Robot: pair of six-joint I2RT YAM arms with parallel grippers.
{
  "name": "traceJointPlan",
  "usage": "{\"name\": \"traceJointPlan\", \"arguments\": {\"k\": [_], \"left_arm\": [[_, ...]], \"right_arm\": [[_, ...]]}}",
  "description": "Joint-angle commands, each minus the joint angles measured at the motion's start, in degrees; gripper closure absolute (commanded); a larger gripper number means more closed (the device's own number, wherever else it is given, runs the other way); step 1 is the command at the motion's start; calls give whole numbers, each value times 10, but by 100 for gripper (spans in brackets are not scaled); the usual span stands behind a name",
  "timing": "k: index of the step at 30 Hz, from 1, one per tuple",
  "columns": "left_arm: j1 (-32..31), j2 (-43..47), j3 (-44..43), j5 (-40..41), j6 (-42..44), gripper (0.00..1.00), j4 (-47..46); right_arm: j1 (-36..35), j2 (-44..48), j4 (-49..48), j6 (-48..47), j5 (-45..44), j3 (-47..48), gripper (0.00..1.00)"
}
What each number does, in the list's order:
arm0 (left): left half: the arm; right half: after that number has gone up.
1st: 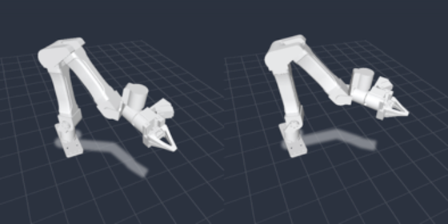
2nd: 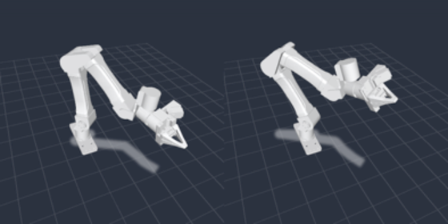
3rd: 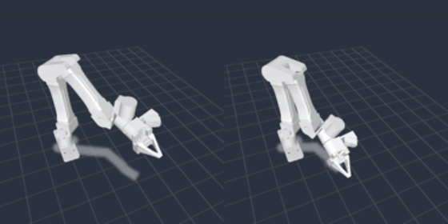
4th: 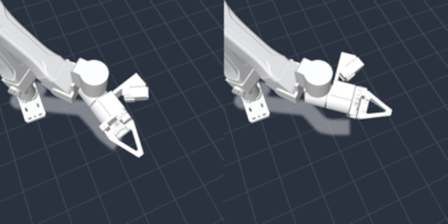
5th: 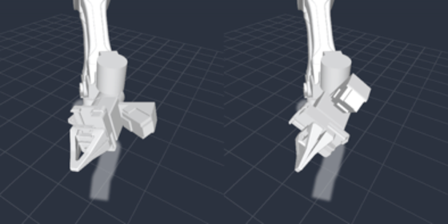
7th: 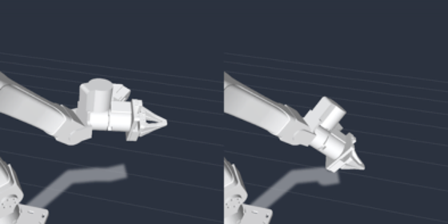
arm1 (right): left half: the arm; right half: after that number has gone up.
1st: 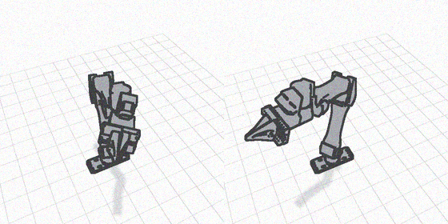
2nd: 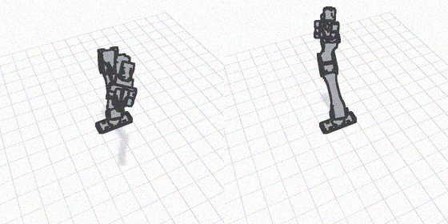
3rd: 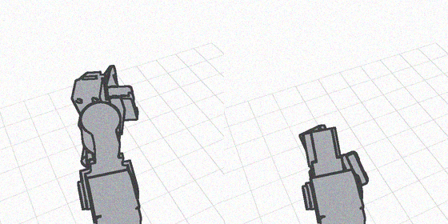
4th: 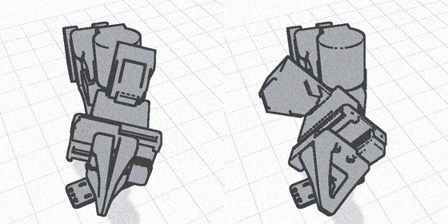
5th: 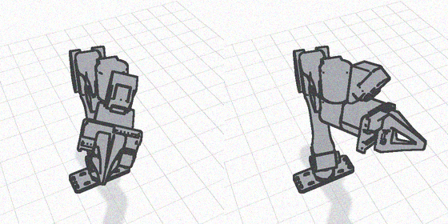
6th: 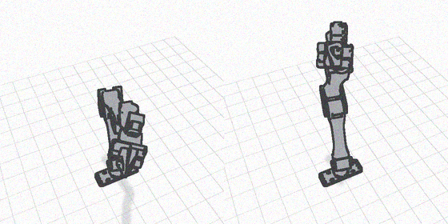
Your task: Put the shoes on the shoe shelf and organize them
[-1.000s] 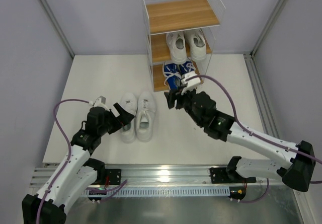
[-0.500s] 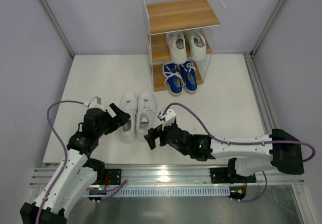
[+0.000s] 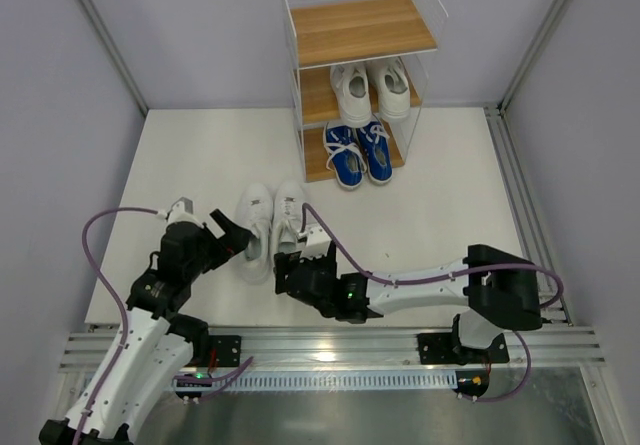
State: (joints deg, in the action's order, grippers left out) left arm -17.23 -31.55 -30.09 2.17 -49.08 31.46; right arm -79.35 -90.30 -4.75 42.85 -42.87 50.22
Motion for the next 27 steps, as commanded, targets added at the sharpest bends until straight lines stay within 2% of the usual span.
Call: {"name": "traceJointPlan", "arguments": {"k": [1, 11, 14, 17, 22, 27], "left_arm": [[2, 15, -20, 16, 2, 0, 9], [2, 13, -11, 8, -1, 0, 0], [2, 15, -9, 5, 0, 0, 0], [3, 17, -8, 4, 1, 0, 1], [3, 14, -2, -1, 0, 0, -10], [3, -2, 0, -7, 0, 0, -25]], "right_arm": [[-5, -36, 41, 68, -77, 47, 1], [30, -144, 44, 68, -52, 116, 0], [42, -146, 60, 65, -50, 105, 0], [53, -120, 70, 66, -56, 64, 0], [70, -28, 71, 57, -54, -32, 0], [85, 41, 6, -65, -1, -117, 0]]}}
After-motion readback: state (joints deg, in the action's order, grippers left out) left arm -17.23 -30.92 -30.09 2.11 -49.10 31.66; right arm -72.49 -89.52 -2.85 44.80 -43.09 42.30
